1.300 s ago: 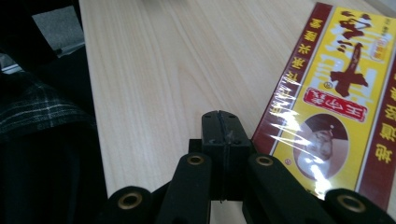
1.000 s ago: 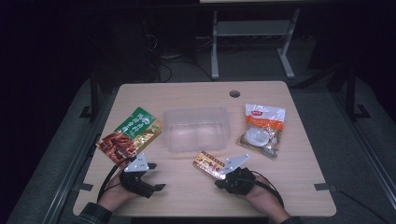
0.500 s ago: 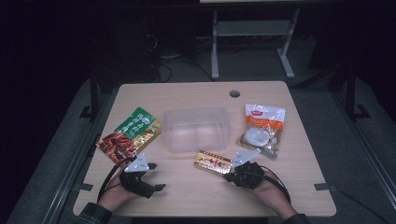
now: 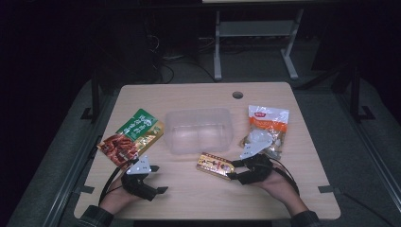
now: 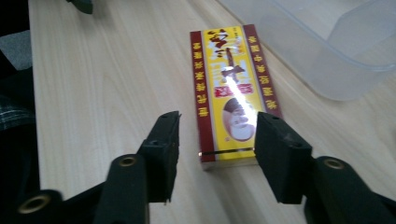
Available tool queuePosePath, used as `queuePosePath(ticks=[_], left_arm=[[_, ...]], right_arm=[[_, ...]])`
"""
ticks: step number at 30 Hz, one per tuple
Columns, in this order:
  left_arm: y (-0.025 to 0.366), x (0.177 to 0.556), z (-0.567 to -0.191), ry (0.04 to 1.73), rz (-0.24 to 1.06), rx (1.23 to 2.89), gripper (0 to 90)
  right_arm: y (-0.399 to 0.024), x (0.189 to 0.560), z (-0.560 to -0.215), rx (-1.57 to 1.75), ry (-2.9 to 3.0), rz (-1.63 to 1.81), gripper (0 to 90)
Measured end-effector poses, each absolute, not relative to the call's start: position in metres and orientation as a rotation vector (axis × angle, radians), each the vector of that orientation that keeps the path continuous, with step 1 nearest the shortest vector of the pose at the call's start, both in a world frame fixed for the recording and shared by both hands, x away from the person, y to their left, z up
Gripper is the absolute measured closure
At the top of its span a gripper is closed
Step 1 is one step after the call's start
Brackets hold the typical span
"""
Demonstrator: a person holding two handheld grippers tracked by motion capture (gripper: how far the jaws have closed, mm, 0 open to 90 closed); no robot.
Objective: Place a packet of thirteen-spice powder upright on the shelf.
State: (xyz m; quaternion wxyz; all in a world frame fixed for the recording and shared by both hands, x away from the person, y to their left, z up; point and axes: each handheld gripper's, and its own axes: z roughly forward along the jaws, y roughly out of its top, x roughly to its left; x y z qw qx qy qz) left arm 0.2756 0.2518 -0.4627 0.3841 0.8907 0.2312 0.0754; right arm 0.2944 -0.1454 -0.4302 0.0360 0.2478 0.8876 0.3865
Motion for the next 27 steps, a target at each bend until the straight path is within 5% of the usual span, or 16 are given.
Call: queuePosePath(ticks=[2, 12, 27], left_arm=[[0.252, 0.276, -0.462, 0.585, 0.194, 2.271, 14.8], [0.252, 0.275, -0.463, 0.589, 0.193, 2.264, 14.8], [0.253, 0.275, -0.462, 0.589, 0.197, 2.259, 14.8]], right_arm=[[-0.144, 0.304, -0.431, 0.762, 2.729, 1.170, 39.1], [-0.123, 0.321, -0.441, 0.749, 2.788, 1.047, 26.3], [-0.111, 0.321, -0.461, 0.672, 2.806, 0.879, 28.3]])
